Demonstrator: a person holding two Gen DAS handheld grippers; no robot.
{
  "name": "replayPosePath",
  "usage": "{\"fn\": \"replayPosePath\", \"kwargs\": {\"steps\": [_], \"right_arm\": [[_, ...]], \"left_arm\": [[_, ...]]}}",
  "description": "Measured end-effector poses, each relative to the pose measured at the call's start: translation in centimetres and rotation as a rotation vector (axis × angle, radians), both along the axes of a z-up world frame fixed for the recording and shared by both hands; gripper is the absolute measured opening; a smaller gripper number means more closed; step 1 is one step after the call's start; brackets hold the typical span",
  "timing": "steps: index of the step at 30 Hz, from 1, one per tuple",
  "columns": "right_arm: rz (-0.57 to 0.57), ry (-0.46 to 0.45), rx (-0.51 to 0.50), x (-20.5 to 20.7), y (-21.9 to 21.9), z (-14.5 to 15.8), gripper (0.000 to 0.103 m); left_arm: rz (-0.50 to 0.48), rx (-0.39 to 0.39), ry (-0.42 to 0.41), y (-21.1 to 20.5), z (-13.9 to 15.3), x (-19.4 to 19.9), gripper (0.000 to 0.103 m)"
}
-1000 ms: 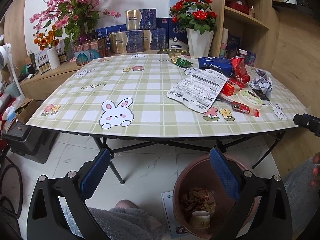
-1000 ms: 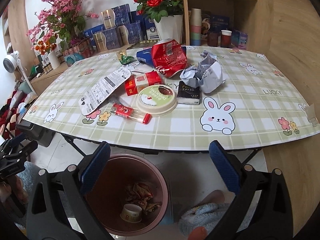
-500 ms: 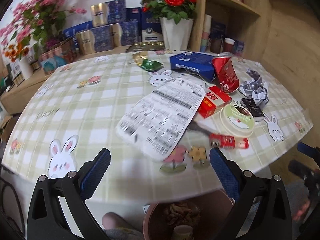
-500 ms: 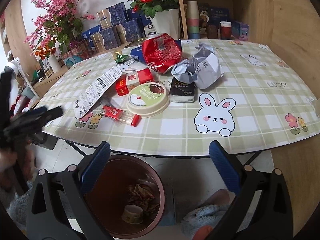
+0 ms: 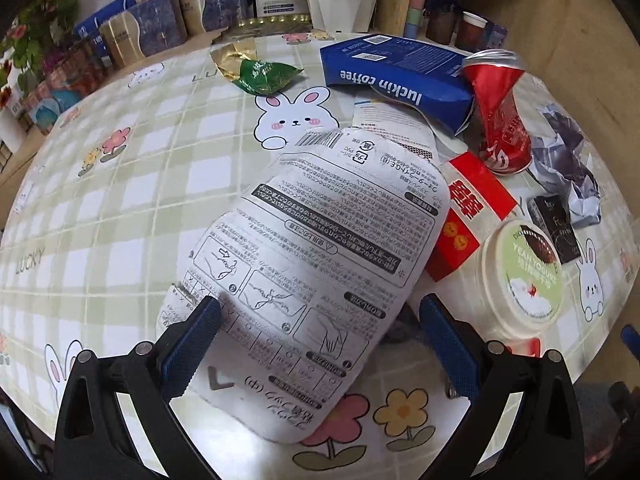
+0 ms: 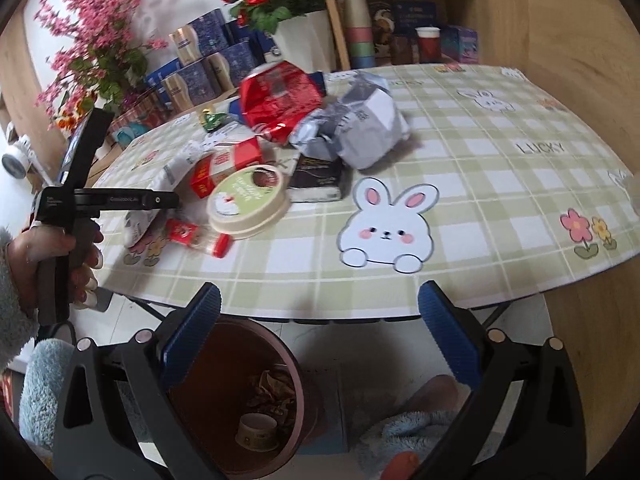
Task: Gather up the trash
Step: 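Reach the left tool to the flower-print plastic pouch and grasp it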
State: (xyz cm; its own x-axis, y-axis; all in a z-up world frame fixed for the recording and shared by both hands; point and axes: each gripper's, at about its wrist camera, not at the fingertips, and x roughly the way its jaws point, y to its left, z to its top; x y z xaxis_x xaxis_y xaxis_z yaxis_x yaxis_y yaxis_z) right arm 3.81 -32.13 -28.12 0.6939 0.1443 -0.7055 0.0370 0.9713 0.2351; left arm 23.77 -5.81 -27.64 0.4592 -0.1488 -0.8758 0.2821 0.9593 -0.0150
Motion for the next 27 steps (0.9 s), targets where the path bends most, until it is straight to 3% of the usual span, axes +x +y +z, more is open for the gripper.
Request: {"fn": "replayPosePath", "kwargs": {"steps": [5,11,13,17,22,27], "right_arm": [[0.004,0.011,0.006,0.1,0.0,-0.4,0.097],[0.016,0.012,0.0,0.1,0.5,-0.3,0.097],[0.021,0.012,-0.002,0.1,0.6,-0.2,0.097],[0.03,0.018,-0.006,0.1,0.9,-0.3,0.097],[0.043,0.01,-0.013,-0.1,1.3,0.2,0.097],[0.044,-0.002,-0.015,-0.4,1.4,0.8,0.097]], "left_arm": [[-0.059,0.072,-0.007,-1.1,-0.6,0.4,0.097],[-0.134,0.054,0.048,-0.8,-0.3,1.4,0.096],[-0.14,0.047,0.055,-0.4,-0.1,1.6,0.086],[-0.14,-0.04,0.09,1.1,0.6,2.1,0.079],[-0.189,-0.114,0.082,1.7,2.7,1.4,0.034],[-0.23,-0.13,0.025,2.5,5.5,0.2,0.017]]}}
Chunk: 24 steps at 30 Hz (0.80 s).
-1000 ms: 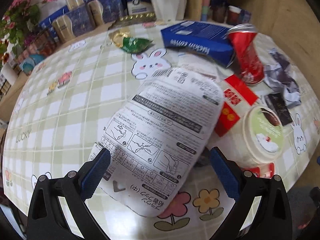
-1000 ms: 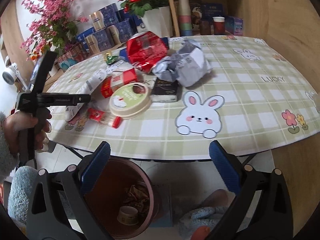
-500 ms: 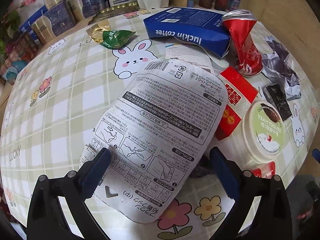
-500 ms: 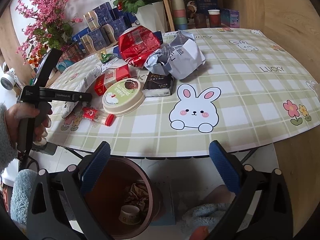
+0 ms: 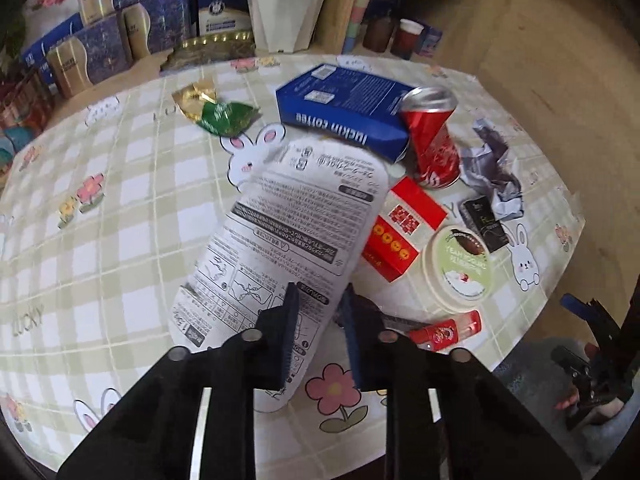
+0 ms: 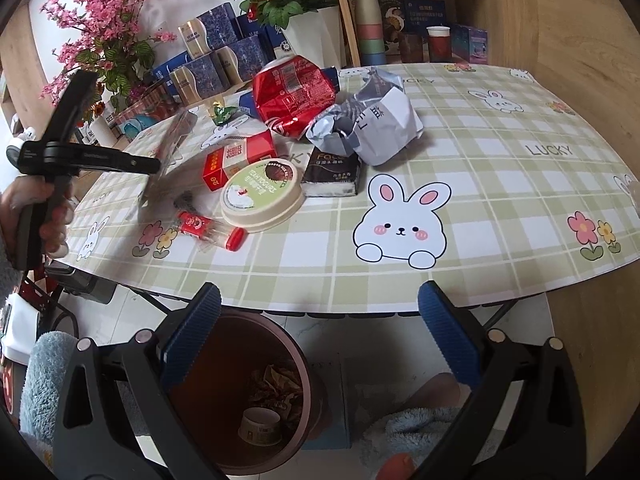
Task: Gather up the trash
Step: 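Lift the flower-print pouch off the table with the left tool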
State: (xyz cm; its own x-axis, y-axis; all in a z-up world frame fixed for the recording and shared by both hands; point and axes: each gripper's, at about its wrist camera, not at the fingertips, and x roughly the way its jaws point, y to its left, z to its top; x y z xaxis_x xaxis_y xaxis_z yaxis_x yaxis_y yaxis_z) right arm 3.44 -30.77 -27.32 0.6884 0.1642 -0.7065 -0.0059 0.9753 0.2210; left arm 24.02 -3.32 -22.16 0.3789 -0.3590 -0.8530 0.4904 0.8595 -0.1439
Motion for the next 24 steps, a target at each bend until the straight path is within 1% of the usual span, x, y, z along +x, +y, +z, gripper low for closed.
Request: {"fn": "replayPosePath", "kwargs": {"steps": [1,3,8,11,13,14,16,19,20,22,24], "right_arm": [[0.0,-0.001,0.0,0.0,0.0,0.1,0.097],[0.001,-0.004,-0.001,-0.1,0.2,0.3,0.097],[0.012,-0.018,-0.007,-0.4,0.6,1.0,0.097],[0.016,-0.026,-0.012,-0.6,0.8,1.5,0.097],[0.018,-0.028,-0.014,-0.7,0.9,1.5,0.097],[0.018,-0.027,-0.014,-0.7,0.9,1.6,0.097],[0.02,-0.024,-0.015,-0.8,1.0,1.5,0.097],[0.025,-0.015,-0.016,-0.7,1.2,1.4,0.097],[0.027,-0.013,-0.017,-0.7,1.3,1.3,0.097],[0.034,-0.01,-0.024,-0.5,1.6,1.2,0.097],[0.041,-0.005,-0.029,-0.4,1.9,1.1,0.097]], "left_arm": [[-0.003,0.005,-0.019,0.1,0.6,-0.5,0.014],[-0.002,0.019,-0.064,0.6,1.8,-1.2,0.011],[0.033,-0.005,-0.09,2.6,4.1,-2.0,0.006],[0.057,-0.031,-0.076,4.1,5.1,-2.5,0.004],[0.09,-0.076,-0.051,5.4,5.7,-2.7,0.004],[0.105,-0.103,-0.034,6.0,5.8,-2.7,0.003],[0.16,-0.18,0.012,7.8,6.0,-2.7,0.003],[0.229,-0.276,0.072,10.1,5.5,-2.6,0.001],[0.239,-0.287,0.078,10.5,5.3,-2.7,0.001],[0.243,-0.26,0.073,10.8,4.6,-2.9,0.002],[0.244,-0.29,0.07,11.1,4.2,-3.1,0.002]]}}
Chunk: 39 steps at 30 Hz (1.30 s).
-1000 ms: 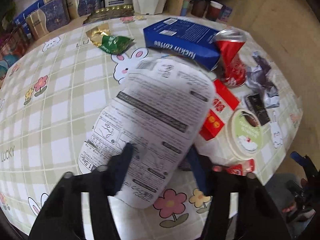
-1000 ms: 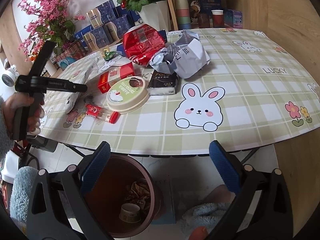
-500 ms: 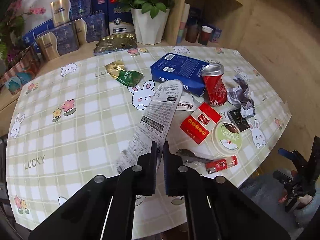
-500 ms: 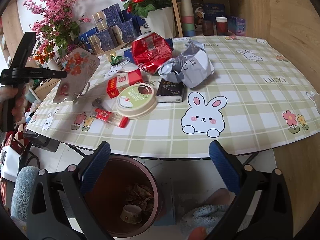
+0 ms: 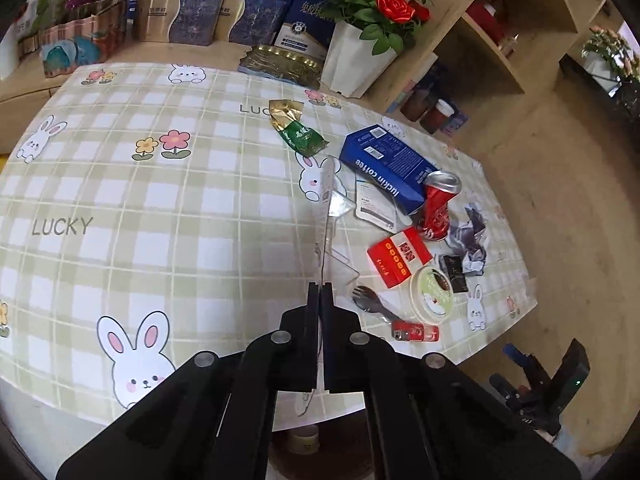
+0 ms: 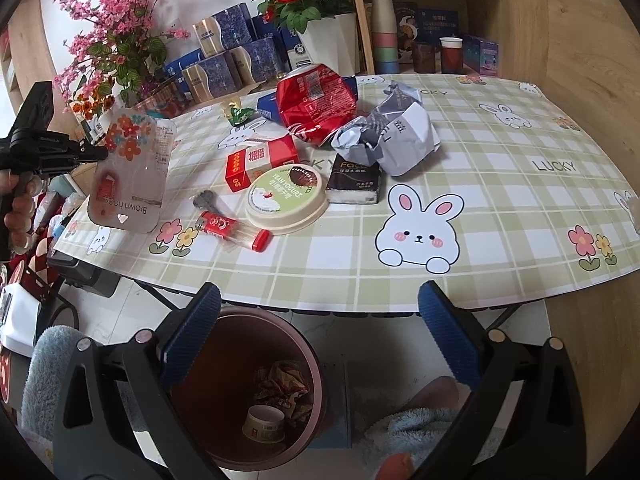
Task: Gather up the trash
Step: 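Lift the flower-print pouch off the table with the left tool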
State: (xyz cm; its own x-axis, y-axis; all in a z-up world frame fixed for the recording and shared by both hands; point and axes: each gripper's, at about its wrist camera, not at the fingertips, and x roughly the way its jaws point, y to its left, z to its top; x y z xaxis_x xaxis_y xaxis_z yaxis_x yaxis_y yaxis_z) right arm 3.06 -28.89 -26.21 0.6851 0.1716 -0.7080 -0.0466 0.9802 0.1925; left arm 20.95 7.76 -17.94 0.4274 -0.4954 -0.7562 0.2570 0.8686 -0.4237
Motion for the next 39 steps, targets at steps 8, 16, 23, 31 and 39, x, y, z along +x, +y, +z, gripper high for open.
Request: {"fn": "replayPosePath", "kwargs": {"steps": [8,16,23,31,39], "right_arm": [[0.013,0.014,-0.016,0.3,0.7,-0.2,0.097],[0.009,0.021,-0.025,0.2,0.4,-0.6,0.097],[-0.03,0.02,-0.042,0.3,-0.6,-0.8,0.097],[-0.06,-0.041,-0.026,3.3,-2.7,1.1,0.097],[-0.189,-0.11,-0.001,11.2,-5.6,2.9,0.097]], "left_arm": [[-0.075,0.043,-0.03,-2.6,-0.7,-0.3,0.006],[-0.109,0.173,-0.007,-4.7,-3.9,-0.5,0.014],[-0.039,0.103,-0.059,-3.9,-2.7,-1.2,0.007],[-0.006,0.092,-0.214,-3.3,1.3,-4.3,0.007],[0.069,0.053,-0.266,-2.3,2.5,-7.2,0.007]]}}
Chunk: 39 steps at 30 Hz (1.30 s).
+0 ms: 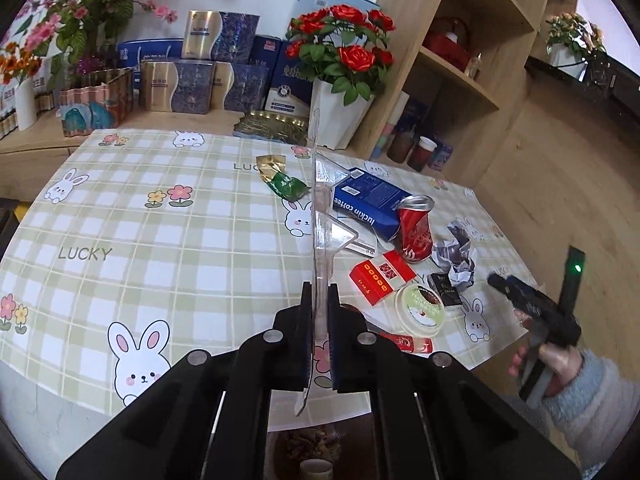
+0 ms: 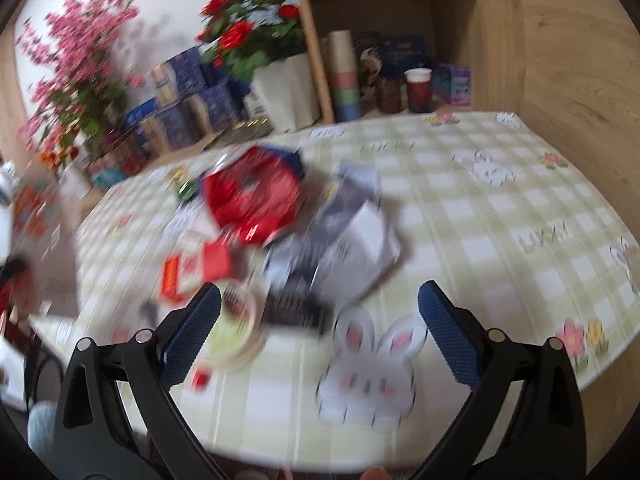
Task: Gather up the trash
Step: 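Lift the flower-print pouch off the table with the left tool, then grasp the crumpled silver wrapper with the right tool while the left tool holds the pouch, then carry the silver wrapper over the bin and open the right tool while the left tool holds the pouch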
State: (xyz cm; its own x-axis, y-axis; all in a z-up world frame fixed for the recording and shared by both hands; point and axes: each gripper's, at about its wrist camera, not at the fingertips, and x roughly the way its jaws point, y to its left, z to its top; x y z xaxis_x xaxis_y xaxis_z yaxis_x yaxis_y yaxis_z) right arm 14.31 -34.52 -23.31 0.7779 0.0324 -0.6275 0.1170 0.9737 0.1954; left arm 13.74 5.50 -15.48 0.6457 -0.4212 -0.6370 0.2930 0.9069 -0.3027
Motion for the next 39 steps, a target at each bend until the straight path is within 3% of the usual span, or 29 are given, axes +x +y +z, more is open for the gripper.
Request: {"fn": "replayPosePath", "kwargs": {"steps": [8,15,17,18,19,21,22,24,39], "right_arm": [[-0.165,0.099,0.092,6.6,-2.5,-1.6,0.097],[-0.184,0.189,0.148,8.3,-3.0,-3.8,0.097],[-0.189,0.193,0.193,8.2,-3.5,-4.1,0.091],[-0.187,0.198,0.227,8.1,-3.8,-4.2,0.076],[-0.19,0.199,0.248,7.9,-3.9,-4.2,0.071],[-0.191,0.173,0.271,7.1,-4.2,-3.7,0.064],[-0.187,0.161,0.265,6.8,-4.0,-3.3,0.048],[-0.173,0.13,0.241,5.9,-3.9,-2.3,0.044],[-0.006,-0.069,0.208,-2.4,-1.5,3.5,0.036]], "left_arm": [[0.029,-0.012,-0.008,1.2,0.1,-1.1,0.007],[0.042,-0.021,-0.003,1.5,-0.3,-2.0,0.007],[0.041,-0.021,-0.003,1.5,-0.4,-2.2,0.007],[0.04,-0.018,-0.004,1.4,-0.4,-2.4,0.007],[0.039,-0.016,-0.005,1.4,-0.4,-2.5,0.007],[0.037,-0.018,-0.007,1.3,-0.3,-2.7,0.007],[0.036,-0.019,-0.008,1.3,-0.2,-2.8,0.007],[0.035,-0.022,-0.009,1.3,-0.1,-2.9,0.007],[0.013,-0.04,-0.012,0.7,0.6,-6.1,0.007]]}}
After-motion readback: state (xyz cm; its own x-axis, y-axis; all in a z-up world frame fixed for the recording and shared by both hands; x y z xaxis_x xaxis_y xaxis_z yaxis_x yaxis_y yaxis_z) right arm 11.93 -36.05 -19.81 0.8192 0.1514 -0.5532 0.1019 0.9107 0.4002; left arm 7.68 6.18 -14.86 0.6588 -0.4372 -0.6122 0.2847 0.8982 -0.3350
